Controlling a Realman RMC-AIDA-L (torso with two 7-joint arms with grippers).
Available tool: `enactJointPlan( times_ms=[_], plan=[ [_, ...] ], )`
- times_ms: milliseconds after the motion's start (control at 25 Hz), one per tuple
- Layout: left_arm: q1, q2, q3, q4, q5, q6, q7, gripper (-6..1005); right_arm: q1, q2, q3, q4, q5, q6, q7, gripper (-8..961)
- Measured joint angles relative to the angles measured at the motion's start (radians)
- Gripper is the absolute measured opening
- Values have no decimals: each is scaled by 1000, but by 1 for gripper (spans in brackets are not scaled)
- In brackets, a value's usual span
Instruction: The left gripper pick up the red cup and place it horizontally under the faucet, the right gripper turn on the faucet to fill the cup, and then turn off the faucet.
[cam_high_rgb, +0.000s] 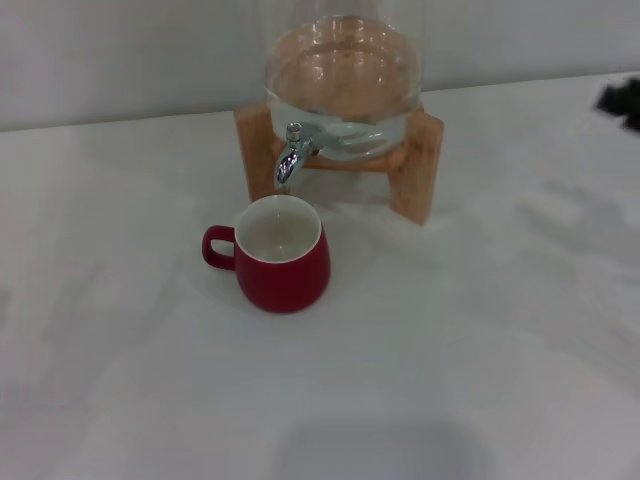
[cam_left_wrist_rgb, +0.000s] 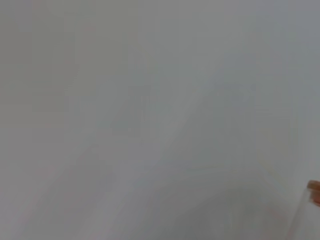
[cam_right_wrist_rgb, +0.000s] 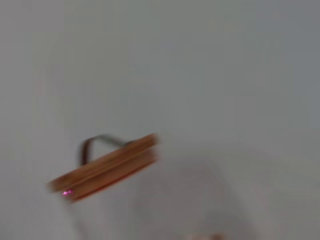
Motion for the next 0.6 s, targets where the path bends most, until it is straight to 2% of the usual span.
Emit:
enactJointPlan(
  times_ms=[120, 320, 600],
  plan=[
    [-4, 0, -1, 3, -1, -2, -3, 848, 4, 1, -98, -30, 0, 9, 23, 780],
    [-5, 0, -2, 7, -20, -3, -1, 849, 17, 2, -308, -96, 0, -61, 51, 780],
    [19, 0, -2, 32, -22, 1, 0, 848, 12, 3, -556, -231, -12, -323, 98, 780]
  ],
)
